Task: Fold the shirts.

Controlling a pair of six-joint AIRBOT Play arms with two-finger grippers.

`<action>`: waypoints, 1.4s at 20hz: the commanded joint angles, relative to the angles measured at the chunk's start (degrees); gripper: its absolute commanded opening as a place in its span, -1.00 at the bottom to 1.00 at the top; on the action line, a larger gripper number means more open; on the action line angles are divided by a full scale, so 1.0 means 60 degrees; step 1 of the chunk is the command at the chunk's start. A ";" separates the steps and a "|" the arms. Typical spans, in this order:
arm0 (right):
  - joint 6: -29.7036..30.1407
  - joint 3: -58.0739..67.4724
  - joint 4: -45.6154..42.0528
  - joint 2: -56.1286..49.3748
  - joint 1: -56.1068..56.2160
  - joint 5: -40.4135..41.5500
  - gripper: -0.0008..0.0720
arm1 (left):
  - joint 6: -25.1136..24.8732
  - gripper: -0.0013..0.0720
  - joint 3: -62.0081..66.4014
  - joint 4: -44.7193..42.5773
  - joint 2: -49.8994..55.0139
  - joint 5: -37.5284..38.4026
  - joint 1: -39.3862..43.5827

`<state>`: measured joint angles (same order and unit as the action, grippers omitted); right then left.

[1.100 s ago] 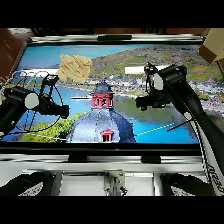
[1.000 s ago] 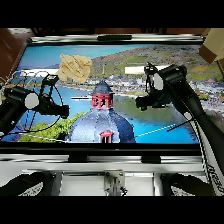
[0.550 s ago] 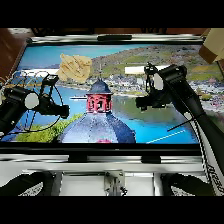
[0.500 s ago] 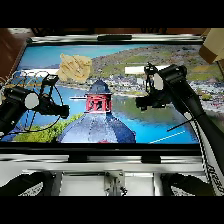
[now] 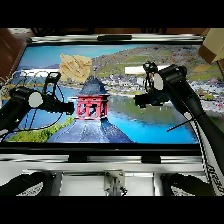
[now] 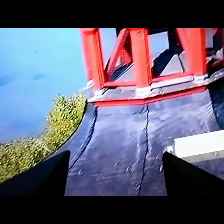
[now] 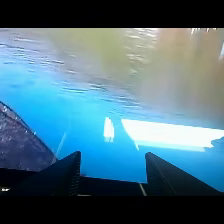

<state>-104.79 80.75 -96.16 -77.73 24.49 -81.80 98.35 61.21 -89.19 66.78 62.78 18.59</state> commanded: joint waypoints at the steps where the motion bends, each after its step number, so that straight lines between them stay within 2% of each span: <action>1: 0.0295 0.0011 -0.0084 -0.0004 0.0004 0.0266 0.43 | 0.1370 0.94 0.0007 0.0189 0.0364 -0.0186 0.0000; 4: 0.0557 0.0011 -0.0058 -0.0004 0.0004 0.1056 0.43 | 0.1381 0.94 0.0936 0.0124 0.1330 -0.1490 -0.0397; 8: 0.0546 0.0011 -0.0007 -0.0004 0.0004 0.1840 0.43 | 0.1373 0.94 0.5380 0.0226 0.4645 -0.1679 -0.1676; 11: 0.0550 0.0011 0.0390 -0.0004 0.0004 0.1847 0.43 | 0.1377 0.95 0.8954 0.1464 0.7428 -0.1683 -0.2331; 13: 0.0557 0.0011 0.0994 -0.0004 0.0004 0.1851 0.43 | 0.1373 0.95 1.0153 0.2157 0.8754 -0.1789 -0.2583; 15: 0.0557 0.0011 0.1494 -0.0004 0.0007 0.1847 0.43 | 0.1341 0.95 0.9828 0.2929 0.9249 -0.2357 -0.2750; 17: 0.0557 0.0011 0.1752 -0.0004 0.0007 0.1836 0.43 | 0.0667 0.95 0.9271 0.3457 0.9384 -0.2911 -0.2779; 21: 0.0557 0.0011 0.1985 -0.0004 0.0007 0.1796 0.43 | -0.0470 0.94 0.9213 0.3359 0.9497 -0.3457 -0.2801; 28: 0.0630 0.0011 0.1971 -0.0004 0.0004 0.1643 0.43 | -0.0164 0.94 0.9213 0.2867 0.9806 -0.4131 -0.2947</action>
<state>-101.36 80.75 -84.40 -77.73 24.49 -71.61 96.79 116.46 -71.57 124.75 40.86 1.21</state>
